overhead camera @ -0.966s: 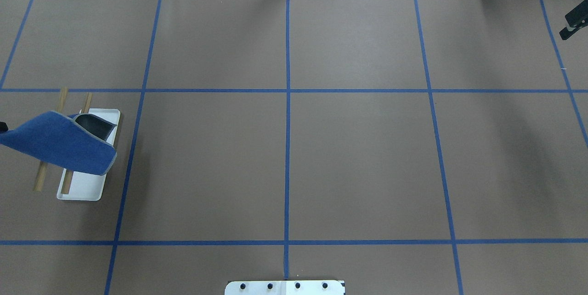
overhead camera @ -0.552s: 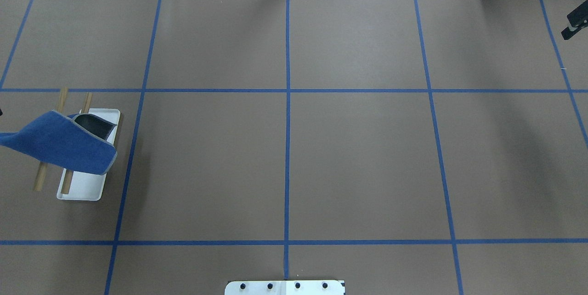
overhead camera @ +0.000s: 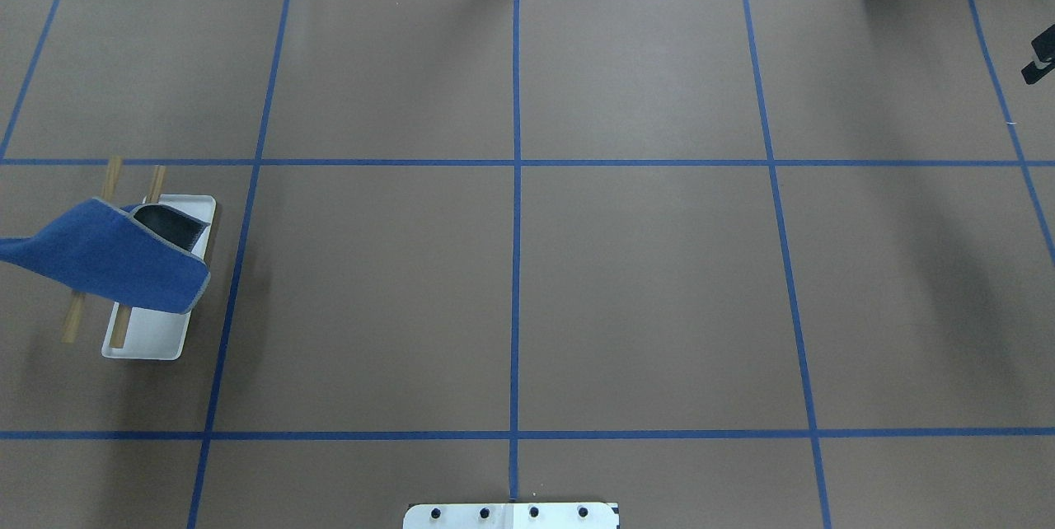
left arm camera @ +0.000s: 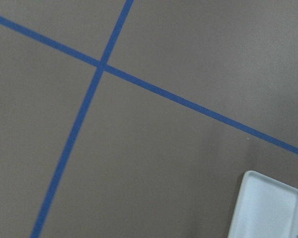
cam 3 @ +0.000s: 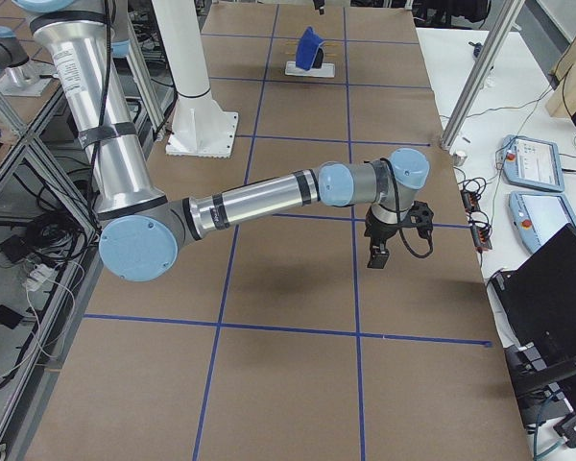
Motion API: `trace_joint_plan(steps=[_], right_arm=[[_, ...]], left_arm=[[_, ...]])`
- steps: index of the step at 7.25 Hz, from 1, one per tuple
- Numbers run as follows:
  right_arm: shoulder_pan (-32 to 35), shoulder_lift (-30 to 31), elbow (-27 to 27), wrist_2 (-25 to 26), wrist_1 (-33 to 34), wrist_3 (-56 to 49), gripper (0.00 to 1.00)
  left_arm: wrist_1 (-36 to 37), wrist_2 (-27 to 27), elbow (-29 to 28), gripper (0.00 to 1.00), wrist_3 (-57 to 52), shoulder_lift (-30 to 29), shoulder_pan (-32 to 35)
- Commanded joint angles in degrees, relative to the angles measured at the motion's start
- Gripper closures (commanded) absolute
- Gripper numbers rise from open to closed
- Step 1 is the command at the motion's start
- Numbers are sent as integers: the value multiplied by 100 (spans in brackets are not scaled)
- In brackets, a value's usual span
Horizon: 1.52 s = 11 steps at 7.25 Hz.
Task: Hang towel on rack
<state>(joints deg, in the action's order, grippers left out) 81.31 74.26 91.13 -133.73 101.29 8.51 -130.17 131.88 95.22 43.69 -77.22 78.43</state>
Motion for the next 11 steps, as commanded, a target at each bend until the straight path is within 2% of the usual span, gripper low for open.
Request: trace_joint_plan(steps=[1,2,3,4,7,9,11], right_arm=[[8,158,-33,197,-22,-43,0],[199,429,-86,233,-291,-112,0],[419,771,-112,216,-677,-183,0],[491,966,-113,225,-742,-183,0],[588,1379,-86,207,-742,-122,0],[579,1363,-69,216,-742,-87,0],[588,1310,228,190,-568,-69,0]], left_arm=[[1160,-321,-232,1,-1620,-509,346],[1796,-329,-110,1,-2349,-739,557],[1994,-364,-118,1,-2870,-794,611],[2022,-356,-283,1,-3310,-795,751],[1960,-347,-311,1,-3359,-776,779],[2013,-356,-276,1,-3289,-829,787],[2598,-312,-154,1,-3288,-856,796]])
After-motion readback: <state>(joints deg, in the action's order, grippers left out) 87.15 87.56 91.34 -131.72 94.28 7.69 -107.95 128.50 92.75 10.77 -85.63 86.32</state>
